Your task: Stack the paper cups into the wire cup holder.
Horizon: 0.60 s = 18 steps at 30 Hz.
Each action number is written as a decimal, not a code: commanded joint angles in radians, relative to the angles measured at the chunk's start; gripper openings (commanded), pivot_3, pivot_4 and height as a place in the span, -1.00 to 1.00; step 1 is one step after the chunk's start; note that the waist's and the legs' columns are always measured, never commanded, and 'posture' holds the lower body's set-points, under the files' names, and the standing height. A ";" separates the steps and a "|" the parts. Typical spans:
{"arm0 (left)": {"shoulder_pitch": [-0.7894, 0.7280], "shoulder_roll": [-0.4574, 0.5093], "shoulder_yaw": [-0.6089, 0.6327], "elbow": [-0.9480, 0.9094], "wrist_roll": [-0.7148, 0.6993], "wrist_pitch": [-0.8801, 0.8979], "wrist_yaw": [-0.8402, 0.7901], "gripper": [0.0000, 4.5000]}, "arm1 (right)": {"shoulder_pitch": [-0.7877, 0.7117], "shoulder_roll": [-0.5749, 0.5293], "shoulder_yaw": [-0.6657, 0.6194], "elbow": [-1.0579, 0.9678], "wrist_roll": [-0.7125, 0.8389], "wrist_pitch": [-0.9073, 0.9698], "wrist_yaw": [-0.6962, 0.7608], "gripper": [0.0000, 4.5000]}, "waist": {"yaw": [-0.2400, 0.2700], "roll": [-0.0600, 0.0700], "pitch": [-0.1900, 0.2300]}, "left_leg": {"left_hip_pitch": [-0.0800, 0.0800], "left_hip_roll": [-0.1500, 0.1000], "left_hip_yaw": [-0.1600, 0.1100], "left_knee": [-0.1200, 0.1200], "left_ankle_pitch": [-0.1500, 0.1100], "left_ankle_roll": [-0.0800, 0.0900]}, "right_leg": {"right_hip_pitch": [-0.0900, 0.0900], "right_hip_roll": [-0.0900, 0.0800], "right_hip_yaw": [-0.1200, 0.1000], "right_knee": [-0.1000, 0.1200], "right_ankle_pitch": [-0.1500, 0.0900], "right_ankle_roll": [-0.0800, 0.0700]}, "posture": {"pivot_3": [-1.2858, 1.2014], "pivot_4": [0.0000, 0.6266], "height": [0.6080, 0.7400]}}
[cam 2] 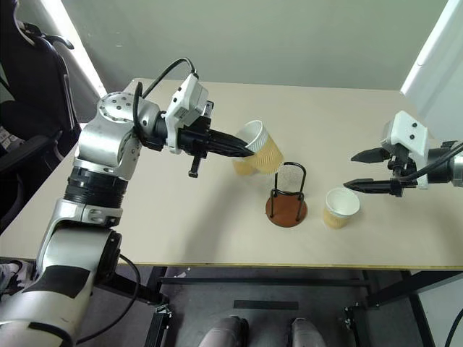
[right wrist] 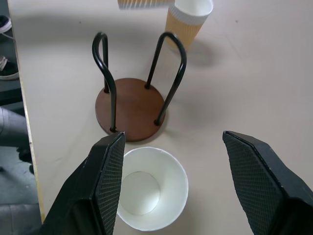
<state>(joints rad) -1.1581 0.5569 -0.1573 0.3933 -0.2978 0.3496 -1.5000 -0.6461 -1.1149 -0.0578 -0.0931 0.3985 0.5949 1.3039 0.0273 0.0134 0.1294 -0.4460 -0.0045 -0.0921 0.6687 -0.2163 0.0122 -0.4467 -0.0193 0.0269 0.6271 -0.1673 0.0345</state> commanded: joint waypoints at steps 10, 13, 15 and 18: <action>-0.017 -0.058 -0.007 0.022 0.009 -0.026 0.012 -0.99 | 0.035 -0.023 -0.056 -0.073 0.033 0.016 -0.027 0.42 | 0.002 0.000 0.000 | -0.002 0.000 0.000 0.005 -0.002 0.003 | 0.001 0.000 0.000 0.000 -0.001 0.005 | 0.03 -0.52 1.00; 0.002 -0.073 -0.015 0.019 0.015 -0.030 0.014 -0.99 | 0.037 -0.022 -0.054 -0.076 0.035 0.016 -0.031 0.42 | 0.003 0.000 0.000 | -0.005 0.000 0.000 0.010 -0.003 0.005 | 0.000 0.000 0.000 0.000 0.000 0.006 | 0.03 -0.52 1.00; 0.010 -0.084 -0.018 0.021 0.021 -0.036 0.020 -0.99 | 0.037 -0.021 -0.052 -0.077 0.036 0.016 -0.035 0.42 | 0.002 0.000 0.000 | -0.006 0.000 0.000 0.013 -0.004 0.007 | 0.001 0.000 0.000 0.001 0.000 0.007 | 0.03 -0.52 1.00; 0.016 -0.089 -0.023 0.026 0.028 -0.042 0.023 -0.99 | 0.036 -0.022 -0.051 -0.081 0.038 0.017 -0.039 0.42 | 0.004 0.000 0.000 | -0.006 0.000 0.001 0.014 -0.004 0.007 | 0.001 0.000 0.000 0.000 0.001 0.008 | 0.03 -0.52 1.00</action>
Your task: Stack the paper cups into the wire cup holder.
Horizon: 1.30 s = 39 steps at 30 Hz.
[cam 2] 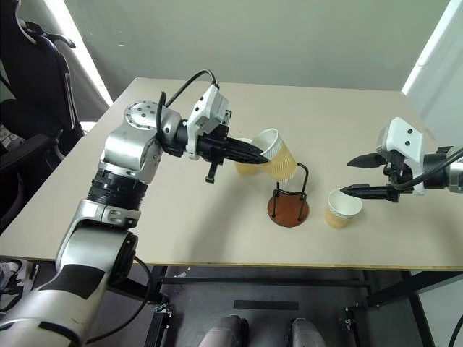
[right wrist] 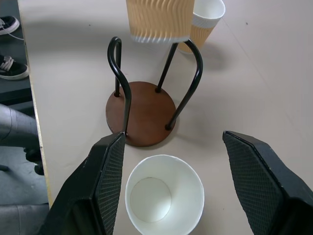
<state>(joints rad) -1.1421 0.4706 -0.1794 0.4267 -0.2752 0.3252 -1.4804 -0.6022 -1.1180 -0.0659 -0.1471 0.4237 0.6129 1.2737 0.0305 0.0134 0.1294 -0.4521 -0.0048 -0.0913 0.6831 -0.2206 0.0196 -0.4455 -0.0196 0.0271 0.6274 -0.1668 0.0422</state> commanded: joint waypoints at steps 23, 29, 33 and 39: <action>0.035 -0.053 -0.024 0.063 0.052 -0.097 0.048 -0.81 | 0.008 -0.024 -0.038 -0.029 0.007 -0.014 -0.015 0.42 | 0.001 0.000 0.000 | 0.000 0.000 0.001 0.000 0.000 0.000 | 0.000 0.000 0.000 0.000 0.000 0.001 | 0.03 -0.52 1.00; 0.035 -0.056 -0.022 0.069 0.063 -0.118 0.040 0.07 | 0.013 -0.028 -0.039 -0.030 0.006 -0.014 -0.016 0.42 | 0.002 0.000 0.000 | 0.000 0.000 0.001 0.000 0.000 0.000 | 0.000 0.000 0.000 0.000 0.000 0.001 | 0.03 -0.52 1.00; 0.031 -0.057 -0.014 0.081 0.066 -0.131 0.054 0.67 | 0.012 -0.027 -0.036 -0.026 0.003 -0.018 -0.016 0.42 | 0.002 0.000 0.000 | 0.000 0.000 0.001 0.000 0.000 0.000 | 0.000 0.000 0.000 0.000 0.000 0.001 | 0.03 -0.52 1.00; 0.021 -0.042 0.001 0.090 0.076 -0.178 0.082 0.99 | -0.005 -0.012 -0.030 -0.019 -0.002 -0.026 -0.034 0.42 | 0.002 0.000 0.000 | 0.000 0.000 0.001 0.000 0.000 0.000 | 0.000 0.000 0.000 0.000 0.000 0.001 | 0.03 -0.52 1.00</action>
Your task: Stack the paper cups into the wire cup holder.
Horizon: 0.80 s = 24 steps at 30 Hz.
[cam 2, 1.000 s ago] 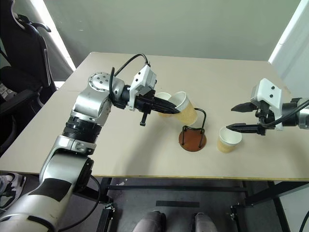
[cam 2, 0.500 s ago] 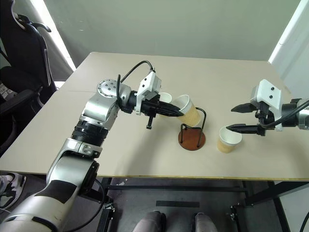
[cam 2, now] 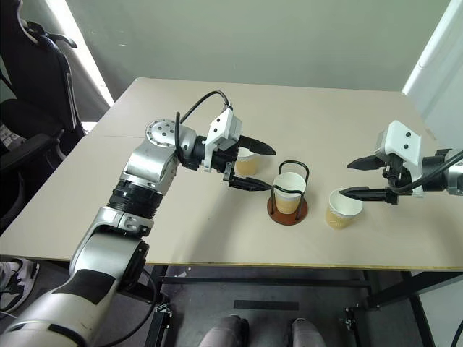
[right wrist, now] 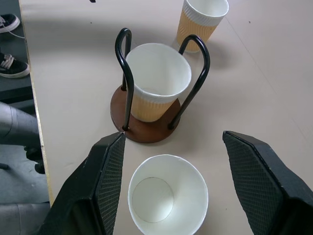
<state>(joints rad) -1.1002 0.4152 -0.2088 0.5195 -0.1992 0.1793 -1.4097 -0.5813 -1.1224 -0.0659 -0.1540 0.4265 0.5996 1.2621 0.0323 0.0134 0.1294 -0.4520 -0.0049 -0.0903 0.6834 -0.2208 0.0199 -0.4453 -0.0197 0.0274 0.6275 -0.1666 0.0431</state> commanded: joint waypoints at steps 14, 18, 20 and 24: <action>-0.133 0.168 0.013 0.266 0.206 -0.452 0.115 0.99 | -0.102 0.066 -0.037 -0.003 0.036 0.012 -0.097 0.42 | 0.002 0.000 0.000 | -0.001 0.000 0.000 0.000 -0.001 0.001 | -0.001 0.000 0.000 -0.001 0.000 0.000 | 0.03 -0.52 1.00; -0.152 0.177 0.006 0.350 0.263 -0.543 0.163 0.99 | -0.110 0.065 -0.034 -0.004 0.039 0.017 -0.092 0.42 | 0.003 0.000 0.000 | -0.001 -0.001 0.000 0.000 -0.001 0.001 | -0.001 0.000 0.000 -0.001 0.000 0.000 | 0.03 -0.52 1.00; -0.161 0.174 0.001 0.393 0.290 -0.590 0.200 0.99 | -0.112 0.065 -0.032 -0.005 0.039 0.018 -0.089 0.42 | 0.002 0.000 0.000 | -0.002 -0.001 0.000 0.000 -0.001 0.001 | -0.002 0.000 0.000 -0.001 0.000 0.000 | 0.03 -0.52 1.00; -0.169 0.164 -0.026 0.459 0.355 -0.677 0.259 0.99 | -0.117 0.064 -0.027 -0.002 0.037 0.019 -0.082 0.42 | 0.002 0.000 0.000 | -0.001 -0.001 0.000 -0.001 -0.001 0.001 | -0.002 0.000 0.000 -0.001 0.000 0.000 | 0.03 -0.52 1.00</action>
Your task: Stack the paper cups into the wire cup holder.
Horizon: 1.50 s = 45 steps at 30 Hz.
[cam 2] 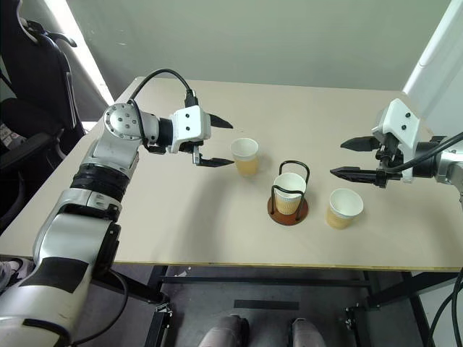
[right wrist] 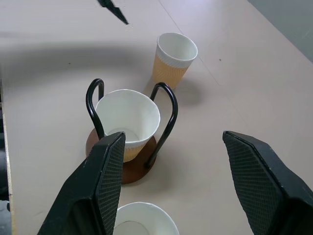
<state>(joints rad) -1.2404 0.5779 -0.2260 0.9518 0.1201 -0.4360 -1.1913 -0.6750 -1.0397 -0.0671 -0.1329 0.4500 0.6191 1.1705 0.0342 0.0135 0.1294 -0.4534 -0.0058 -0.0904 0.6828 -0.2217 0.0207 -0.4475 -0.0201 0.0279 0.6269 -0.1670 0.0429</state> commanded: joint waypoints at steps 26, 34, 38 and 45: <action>-0.108 -0.089 -0.067 0.302 0.209 -0.140 0.258 0.99 | -0.025 -0.006 -0.044 -0.081 0.074 -0.037 0.060 0.42 | 0.001 0.000 0.000 | -0.001 0.000 0.000 0.000 0.000 -0.001 | -0.001 0.000 0.000 0.000 0.000 0.000 | 0.03 -0.52 1.00; -0.081 -0.121 -0.089 0.329 0.255 -0.144 0.284 0.61 | -0.027 -0.004 -0.032 -0.079 0.068 -0.042 0.056 0.42 | 0.000 0.000 0.000 | -0.001 -0.001 0.001 0.000 0.000 -0.001 | -0.001 0.000 0.000 0.000 0.000 0.000 | 0.03 -0.52 1.00; -0.069 -0.129 -0.102 0.339 0.270 -0.146 0.261 -0.04 | -0.023 -0.008 -0.032 -0.077 0.066 -0.041 0.058 0.42 | 0.000 0.000 0.000 | -0.001 -0.001 0.001 0.000 0.000 -0.001 | -0.001 0.000 0.000 0.001 0.000 0.000 | 0.03 -0.52 1.00; -0.067 -0.128 -0.105 0.336 0.272 -0.160 0.208 -0.98 | -0.009 -0.018 -0.039 -0.075 0.067 -0.036 0.063 0.42 | 0.000 0.000 0.000 | 0.000 -0.001 0.001 0.000 0.000 -0.001 | -0.001 0.000 0.000 0.001 0.000 0.000 | 0.03 -0.52 1.00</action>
<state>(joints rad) -1.2961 0.4475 -0.3360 1.2956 0.3976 -0.5789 -0.9689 -0.6781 -1.0359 -0.0651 -0.1930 0.5075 0.5896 1.2299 0.0345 0.0135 0.1294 -0.4539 -0.0065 -0.0896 0.6832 -0.2216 0.0198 -0.4486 -0.0200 0.0282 0.6276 -0.1671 0.0430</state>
